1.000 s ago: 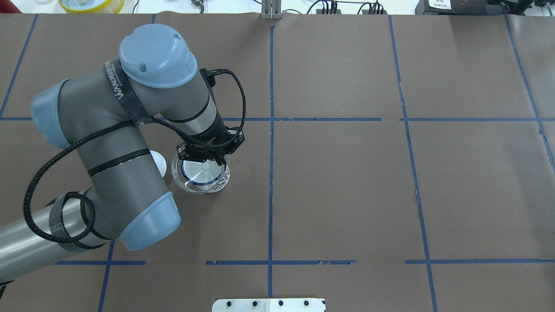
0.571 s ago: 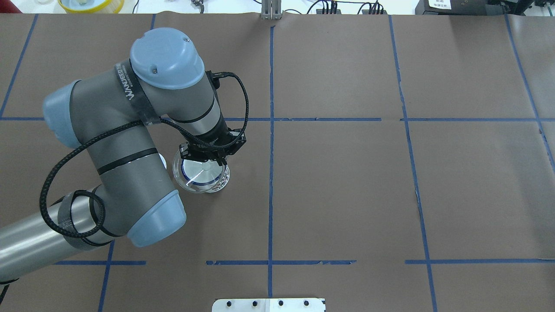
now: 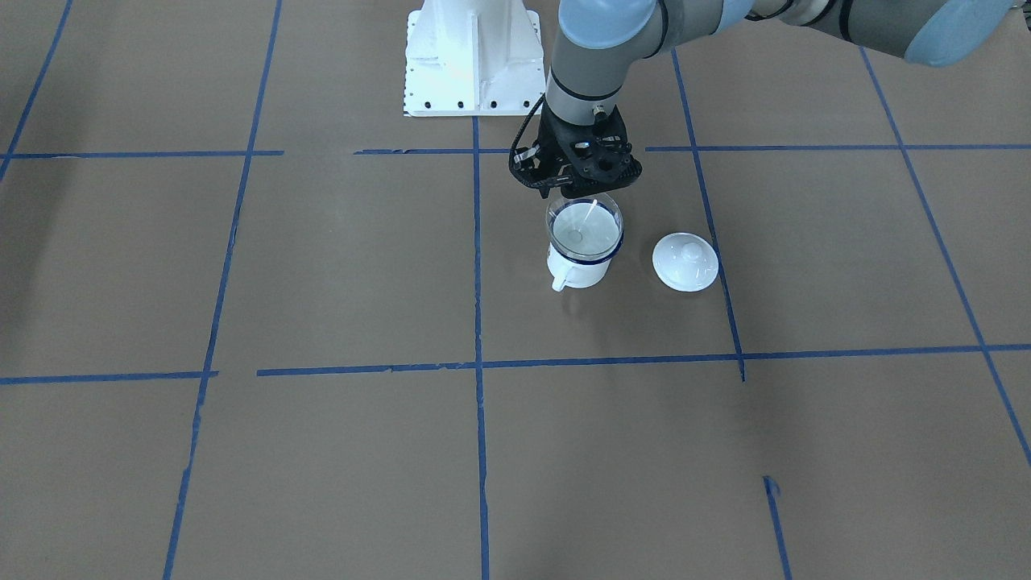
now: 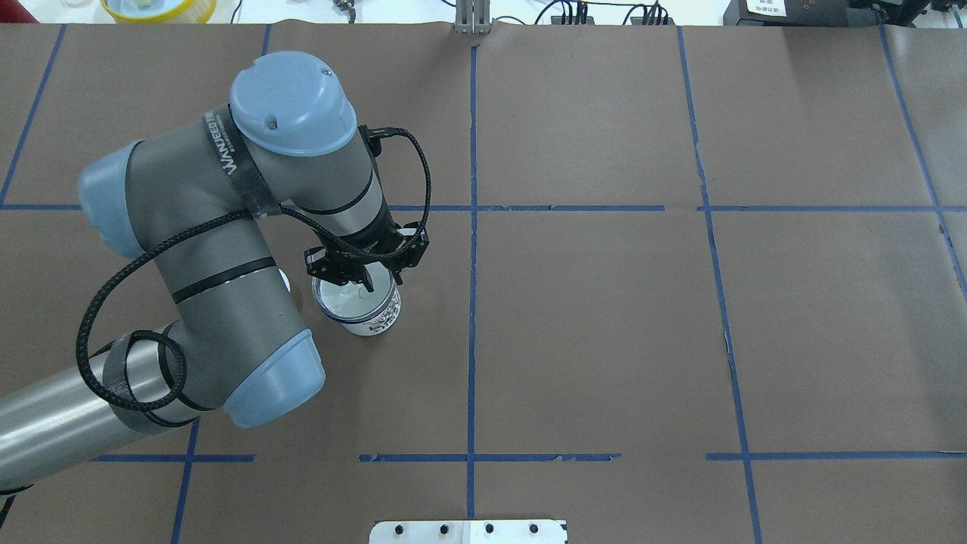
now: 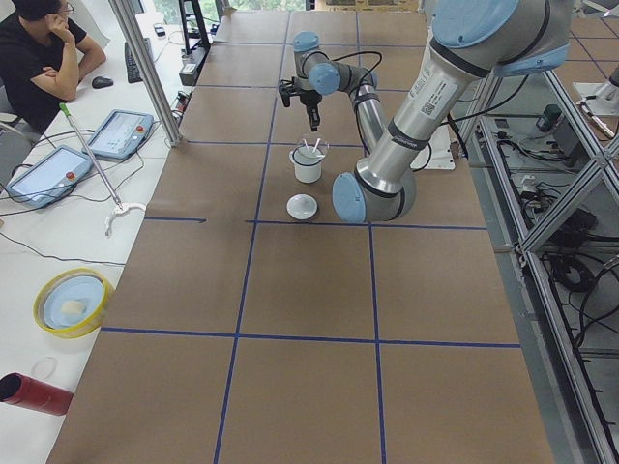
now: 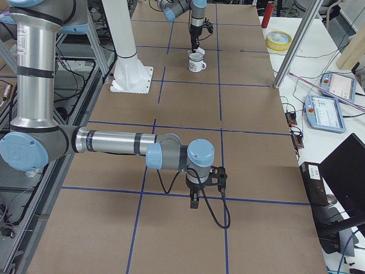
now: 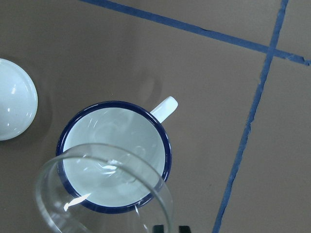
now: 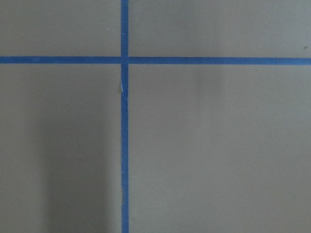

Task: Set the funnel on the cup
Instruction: 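Lower the glass bowl onto the mug opening and open the left gripper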

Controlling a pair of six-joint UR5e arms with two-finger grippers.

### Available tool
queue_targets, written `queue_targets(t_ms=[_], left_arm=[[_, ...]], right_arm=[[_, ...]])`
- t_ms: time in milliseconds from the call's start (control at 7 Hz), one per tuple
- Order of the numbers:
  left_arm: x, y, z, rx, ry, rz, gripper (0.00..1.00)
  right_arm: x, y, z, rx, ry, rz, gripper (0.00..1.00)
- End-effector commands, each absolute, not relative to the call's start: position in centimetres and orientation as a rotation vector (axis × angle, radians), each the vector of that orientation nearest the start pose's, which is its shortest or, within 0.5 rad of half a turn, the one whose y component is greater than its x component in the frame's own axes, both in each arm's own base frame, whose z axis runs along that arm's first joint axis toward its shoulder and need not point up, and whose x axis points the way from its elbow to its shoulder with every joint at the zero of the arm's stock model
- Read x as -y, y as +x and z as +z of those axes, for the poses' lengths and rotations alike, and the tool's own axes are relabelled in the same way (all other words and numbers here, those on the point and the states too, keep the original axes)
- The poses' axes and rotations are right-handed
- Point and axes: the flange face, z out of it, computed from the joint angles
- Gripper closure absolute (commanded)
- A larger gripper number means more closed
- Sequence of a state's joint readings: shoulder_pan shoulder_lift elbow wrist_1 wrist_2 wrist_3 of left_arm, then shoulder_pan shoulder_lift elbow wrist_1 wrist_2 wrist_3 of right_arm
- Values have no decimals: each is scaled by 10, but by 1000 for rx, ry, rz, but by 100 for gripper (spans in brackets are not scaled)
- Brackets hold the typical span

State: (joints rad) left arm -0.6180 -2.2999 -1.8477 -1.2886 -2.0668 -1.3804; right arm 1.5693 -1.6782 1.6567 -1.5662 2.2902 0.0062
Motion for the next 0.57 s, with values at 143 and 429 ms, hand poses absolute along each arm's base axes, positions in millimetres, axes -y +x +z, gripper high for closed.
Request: queue_targets(t_ms=[143,429], left_arm=[[431,455,146,-845,-142,-223,0],[411,413,128,-924,-90,-210,0]], right_arm=[[445,67,671,719,-20,11,0],[445,67,670,719,-19,10,0]])
